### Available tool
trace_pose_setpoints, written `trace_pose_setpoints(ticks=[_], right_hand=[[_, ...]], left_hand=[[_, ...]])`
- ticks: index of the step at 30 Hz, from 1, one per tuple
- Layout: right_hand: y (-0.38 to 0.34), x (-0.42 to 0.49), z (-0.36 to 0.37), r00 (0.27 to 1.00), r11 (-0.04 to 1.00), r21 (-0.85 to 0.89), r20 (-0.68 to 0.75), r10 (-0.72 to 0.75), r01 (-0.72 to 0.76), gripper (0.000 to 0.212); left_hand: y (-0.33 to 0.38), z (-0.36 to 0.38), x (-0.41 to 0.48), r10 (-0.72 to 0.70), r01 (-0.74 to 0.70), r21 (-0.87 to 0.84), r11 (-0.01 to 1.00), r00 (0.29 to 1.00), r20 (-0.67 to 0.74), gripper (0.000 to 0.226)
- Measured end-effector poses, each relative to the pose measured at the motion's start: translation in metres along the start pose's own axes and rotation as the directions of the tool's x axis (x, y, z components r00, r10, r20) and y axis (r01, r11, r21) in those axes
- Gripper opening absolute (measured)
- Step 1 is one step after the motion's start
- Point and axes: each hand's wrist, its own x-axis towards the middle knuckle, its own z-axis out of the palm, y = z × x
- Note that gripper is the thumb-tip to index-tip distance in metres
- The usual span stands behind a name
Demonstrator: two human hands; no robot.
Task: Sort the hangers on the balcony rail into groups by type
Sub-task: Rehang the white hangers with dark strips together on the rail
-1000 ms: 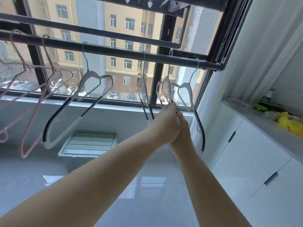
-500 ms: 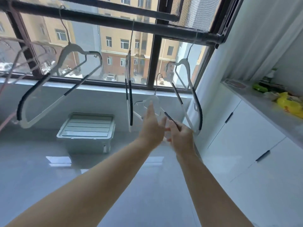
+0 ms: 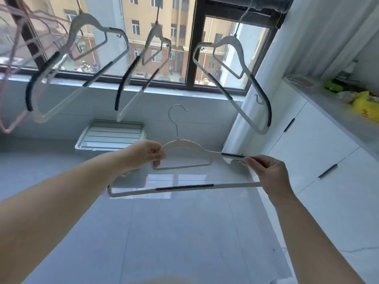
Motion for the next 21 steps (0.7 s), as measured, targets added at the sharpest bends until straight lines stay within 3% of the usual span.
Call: trace_pose_setpoints(ticks=[3,5,8,13,17,21], right_hand=[[0.02,0.011,0.014,0.992,0.943,-0.334,-0.122,-0.035,-0.008,0.027],[0.022,0.007,0.026,0.994,0.909,-0.416,-0.094,-0.047,0.004,0.038],[0.019,-0.014,0.049,0.997,0.906,-0.416,0.052,-0.061,0.077,0.037],[0.015,-0.055,0.084,0.943,0.931,-0.31,0.322,-0.089,0.193,0.029],[-0.002,-0.08,0.102,0.87,0.99,-0.134,0.483,0.101,-0.041,0.039],[0.001,-0.086,0.099,0.866,0.985,-0.136,0.473,0.163,-0.111,0.046]], left_hand=[[-0.003,0.001,-0.001,-0.018,0.016,-0.035,0.999,0.998,-0.057,0.014],[-0.004,0.003,-0.001,-0.037,0.033,-0.048,0.998,0.996,-0.081,0.014],[0.0,0.01,0.003,-0.074,0.044,-0.189,0.981,0.986,-0.151,0.02],[0.03,0.042,0.013,-0.149,0.018,-0.503,0.864,0.963,-0.223,0.032],[0.06,0.077,0.024,-0.184,-0.054,-0.663,0.747,0.941,-0.284,0.036],[0.078,0.073,0.043,-0.207,-0.081,-0.735,0.674,0.934,-0.292,0.036]])
